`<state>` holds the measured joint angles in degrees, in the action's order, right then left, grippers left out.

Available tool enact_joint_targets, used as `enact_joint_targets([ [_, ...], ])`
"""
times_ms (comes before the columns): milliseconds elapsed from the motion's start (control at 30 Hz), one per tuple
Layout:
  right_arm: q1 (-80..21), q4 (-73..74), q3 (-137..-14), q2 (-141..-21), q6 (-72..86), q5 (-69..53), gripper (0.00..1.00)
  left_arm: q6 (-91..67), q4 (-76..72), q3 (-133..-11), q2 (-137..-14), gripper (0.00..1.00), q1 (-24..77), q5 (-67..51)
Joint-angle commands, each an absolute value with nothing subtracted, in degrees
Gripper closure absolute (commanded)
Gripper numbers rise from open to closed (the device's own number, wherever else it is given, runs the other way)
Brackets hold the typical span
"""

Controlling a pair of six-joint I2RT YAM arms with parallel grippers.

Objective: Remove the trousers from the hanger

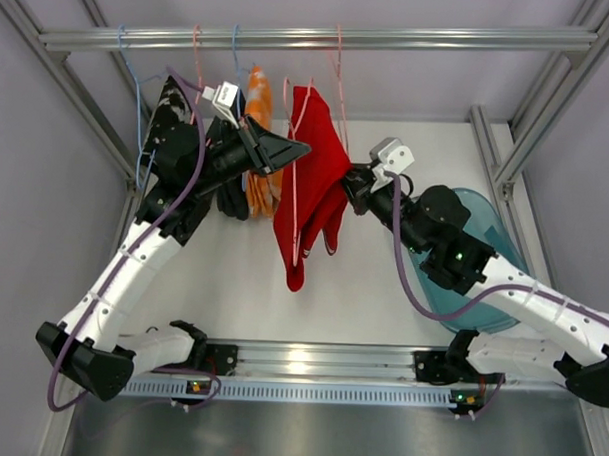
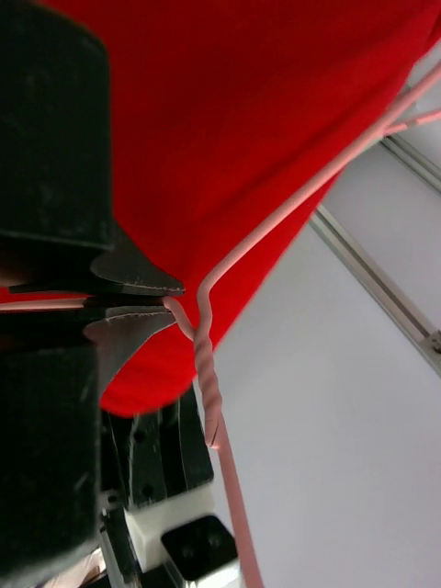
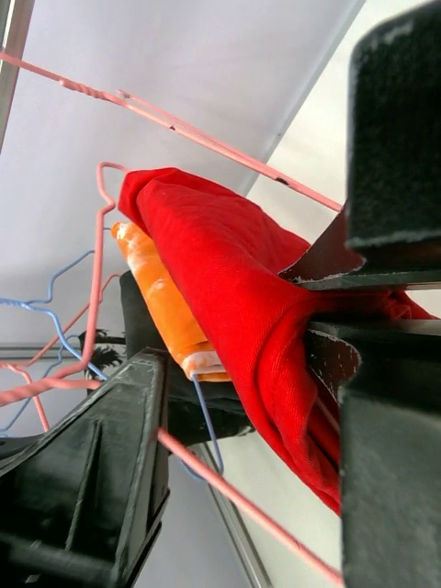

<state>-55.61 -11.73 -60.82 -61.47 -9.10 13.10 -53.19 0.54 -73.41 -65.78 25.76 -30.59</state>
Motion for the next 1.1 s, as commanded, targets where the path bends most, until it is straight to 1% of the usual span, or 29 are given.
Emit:
enact_joint_targets([
  [0, -54.6, -17.7, -65.9, -54.9, -6.4, 11.0, 1.00, -49.1, -0.3, -70.7, -64.2, 1.00, 24.3, -30.7],
  [300, -52.4, -13.1, -66.8, -49.1, -2.4, 4.8, 1.00, -45.7, 2.4, -63.7, -64.0, 1.00, 24.2, -28.6],
  [433, -51.2, -13.2, -67.8, -48.0, -1.9, 2.6, 1.00, -44.1, 3.9, -62.8, -64.5, 1.00, 24.3, -26.9],
  [633, -51.1, -12.5, -71.3, -48.0, -1.3, 2.6, 1.00, -42.5, 6.2, -61.5, -65.0, 1.00, 24.3, -25.7],
  [867, -49.2, -11.0, -74.2, -46.7, -0.4, -4.7, 1.00, -41.4, 6.9, -59.0, -65.1, 1.00, 24.3, -26.3],
  [1067, -46.2, -6.3, -75.1, -44.0, 1.7, -6.4, 1.00, -40.0, 7.2, -58.4, -65.1, 1.00, 24.3, -25.6],
])
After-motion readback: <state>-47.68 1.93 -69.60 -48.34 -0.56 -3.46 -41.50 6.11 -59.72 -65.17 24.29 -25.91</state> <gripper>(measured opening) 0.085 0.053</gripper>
